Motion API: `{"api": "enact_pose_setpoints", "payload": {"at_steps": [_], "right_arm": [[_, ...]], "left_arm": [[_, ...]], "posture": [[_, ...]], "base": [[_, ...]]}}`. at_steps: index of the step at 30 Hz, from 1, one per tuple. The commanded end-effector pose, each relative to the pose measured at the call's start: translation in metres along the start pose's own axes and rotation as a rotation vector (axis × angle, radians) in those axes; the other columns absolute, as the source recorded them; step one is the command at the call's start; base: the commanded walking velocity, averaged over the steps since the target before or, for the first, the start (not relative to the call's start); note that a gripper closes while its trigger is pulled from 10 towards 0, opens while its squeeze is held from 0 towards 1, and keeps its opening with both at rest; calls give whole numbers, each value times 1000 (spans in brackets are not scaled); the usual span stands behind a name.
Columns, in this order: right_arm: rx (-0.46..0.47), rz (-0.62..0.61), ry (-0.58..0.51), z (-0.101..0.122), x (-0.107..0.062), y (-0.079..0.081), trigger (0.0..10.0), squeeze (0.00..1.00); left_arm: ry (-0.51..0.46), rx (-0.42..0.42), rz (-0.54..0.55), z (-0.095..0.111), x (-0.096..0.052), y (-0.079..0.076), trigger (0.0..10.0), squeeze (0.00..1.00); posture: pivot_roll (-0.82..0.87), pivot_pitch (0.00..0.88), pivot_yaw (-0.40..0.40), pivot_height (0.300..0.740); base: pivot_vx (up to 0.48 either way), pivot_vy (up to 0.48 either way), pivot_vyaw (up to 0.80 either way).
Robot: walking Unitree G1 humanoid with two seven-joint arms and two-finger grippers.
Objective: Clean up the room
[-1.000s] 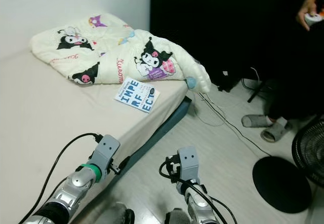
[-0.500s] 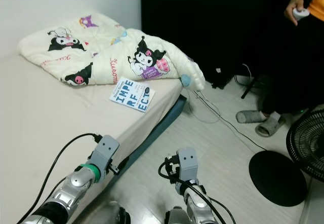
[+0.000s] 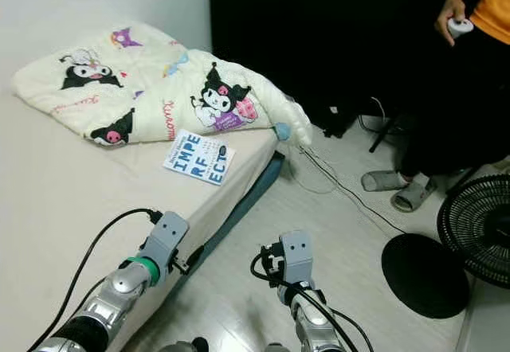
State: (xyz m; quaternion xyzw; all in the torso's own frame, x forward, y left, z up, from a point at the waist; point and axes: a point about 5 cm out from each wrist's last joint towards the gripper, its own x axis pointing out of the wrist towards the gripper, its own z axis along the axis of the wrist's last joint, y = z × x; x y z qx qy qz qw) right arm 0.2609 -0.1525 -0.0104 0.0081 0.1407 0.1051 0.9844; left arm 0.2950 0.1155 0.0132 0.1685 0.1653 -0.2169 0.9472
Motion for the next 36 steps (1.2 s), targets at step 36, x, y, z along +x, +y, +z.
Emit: {"api": "enact_pose_setpoints", "payload": {"at_steps": [36], "right_arm": [[12,-7,26,-8,-5,0,10000,0]], "left_arm": [[25,-16,14,-7,-2,-2,10000,0]], "posture": [[2,68,39,738]], "base": [[245,0,0]]}}
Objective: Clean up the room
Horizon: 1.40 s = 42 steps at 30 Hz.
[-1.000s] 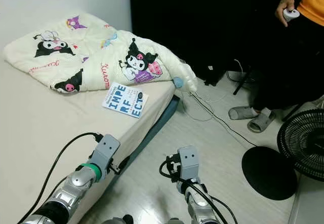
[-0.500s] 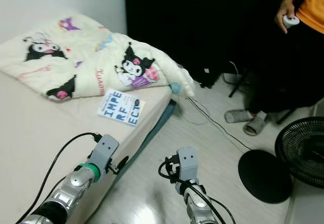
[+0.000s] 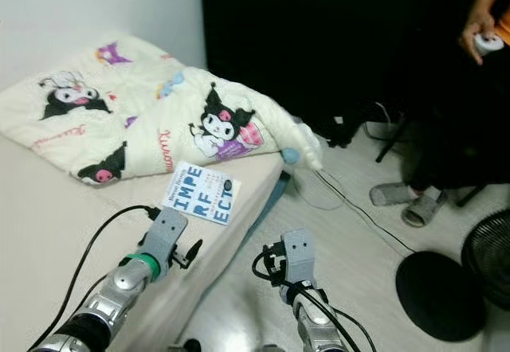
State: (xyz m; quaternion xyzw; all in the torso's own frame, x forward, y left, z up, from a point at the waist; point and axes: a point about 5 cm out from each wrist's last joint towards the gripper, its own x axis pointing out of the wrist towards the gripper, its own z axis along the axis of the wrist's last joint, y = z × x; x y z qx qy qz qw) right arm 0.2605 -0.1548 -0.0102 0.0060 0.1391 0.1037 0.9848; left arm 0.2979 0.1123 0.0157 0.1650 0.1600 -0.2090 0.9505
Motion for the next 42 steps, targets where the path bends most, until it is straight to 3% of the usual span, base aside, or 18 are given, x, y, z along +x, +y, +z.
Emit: {"api": "enact_pose_setpoints", "payload": {"at_steps": [1,16,42], "right_arm": [[16,-4,29,-8,-4,2,10000,0],[22,-1,29,-9,-4,5,10000,0],[19,-5,30,-8,-4,3,10000,0]], "left_arm": [[35,-8,-2,-11,-4,-1,10000,0],[28,-9,-13,-10,-4,0,10000,0],[27,3,-44,-9,-4,-7,10000,0]], "posture": [[2,68,39,738],[4,66,42,723],[1,62,43,628]], "base": [[0,0,0],[0,0,0],[0,0,0]]}}
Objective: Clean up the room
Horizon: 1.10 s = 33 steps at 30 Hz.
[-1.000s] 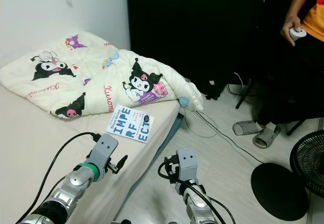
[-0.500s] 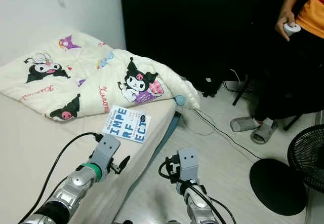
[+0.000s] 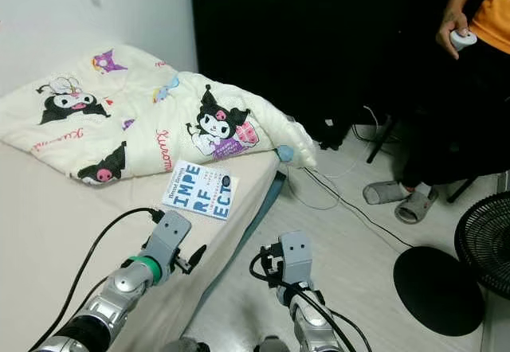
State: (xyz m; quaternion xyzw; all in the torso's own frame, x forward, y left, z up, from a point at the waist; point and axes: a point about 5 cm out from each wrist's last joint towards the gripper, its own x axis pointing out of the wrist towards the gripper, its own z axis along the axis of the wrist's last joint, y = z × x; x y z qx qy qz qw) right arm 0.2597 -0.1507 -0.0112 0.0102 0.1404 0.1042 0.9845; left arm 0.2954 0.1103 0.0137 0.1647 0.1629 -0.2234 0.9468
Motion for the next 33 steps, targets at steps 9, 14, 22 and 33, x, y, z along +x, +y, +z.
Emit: {"api": "enact_pose_setpoints", "payload": {"at_steps": [9,14,22,33], "right_arm": [[8,-12,29,-7,-4,-2,10000,0],[8,-15,28,-7,-4,-2,10000,0],[13,-20,29,-8,-5,-2,10000,0],[18,-31,31,-9,-5,-1,10000,0]], "left_arm": [[28,5,-23,-8,-3,-5,10000,0],[26,5,-25,-7,-2,-6,10000,0],[23,5,-30,-7,-2,-6,10000,0],[27,9,-27,-7,-2,-5,10000,0]], "posture": [[-1,60,45,593],[-2,61,46,578],[-2,70,51,548],[-1,75,56,528]], "base": [[0,0,0],[0,0,0],[0,0,0],[0,0,0]]}}
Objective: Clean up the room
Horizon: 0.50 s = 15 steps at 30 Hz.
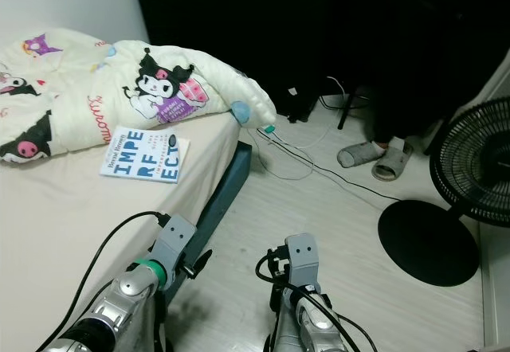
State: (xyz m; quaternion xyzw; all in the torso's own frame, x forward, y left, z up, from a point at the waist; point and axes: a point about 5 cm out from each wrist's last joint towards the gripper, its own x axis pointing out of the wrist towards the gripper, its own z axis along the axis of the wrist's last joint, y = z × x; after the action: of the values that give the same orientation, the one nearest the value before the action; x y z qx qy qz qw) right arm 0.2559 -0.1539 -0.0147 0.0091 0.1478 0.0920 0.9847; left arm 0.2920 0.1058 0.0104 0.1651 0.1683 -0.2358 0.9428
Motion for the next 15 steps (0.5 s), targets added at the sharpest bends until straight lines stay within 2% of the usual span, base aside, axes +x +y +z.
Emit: {"api": "enact_pose_setpoints", "payload": {"at_steps": [1,12,15], "right_arm": [[15,-6,17,-5,-2,1,10000,0],[22,-9,10,-4,-2,3,10000,0],[25,-19,-32,4,1,0,10000,0]], "left_arm": [[20,5,0,-5,-2,1,10000,0],[17,12,13,-4,-2,3,10000,0],[8,-30,36,0,-1,6,10000,0]], "posture": [[-1,75,56,528],[-2,80,63,528],[1,87,65,528]], "base": [[0,0,0],[0,0,0],[0,0,0]]}}
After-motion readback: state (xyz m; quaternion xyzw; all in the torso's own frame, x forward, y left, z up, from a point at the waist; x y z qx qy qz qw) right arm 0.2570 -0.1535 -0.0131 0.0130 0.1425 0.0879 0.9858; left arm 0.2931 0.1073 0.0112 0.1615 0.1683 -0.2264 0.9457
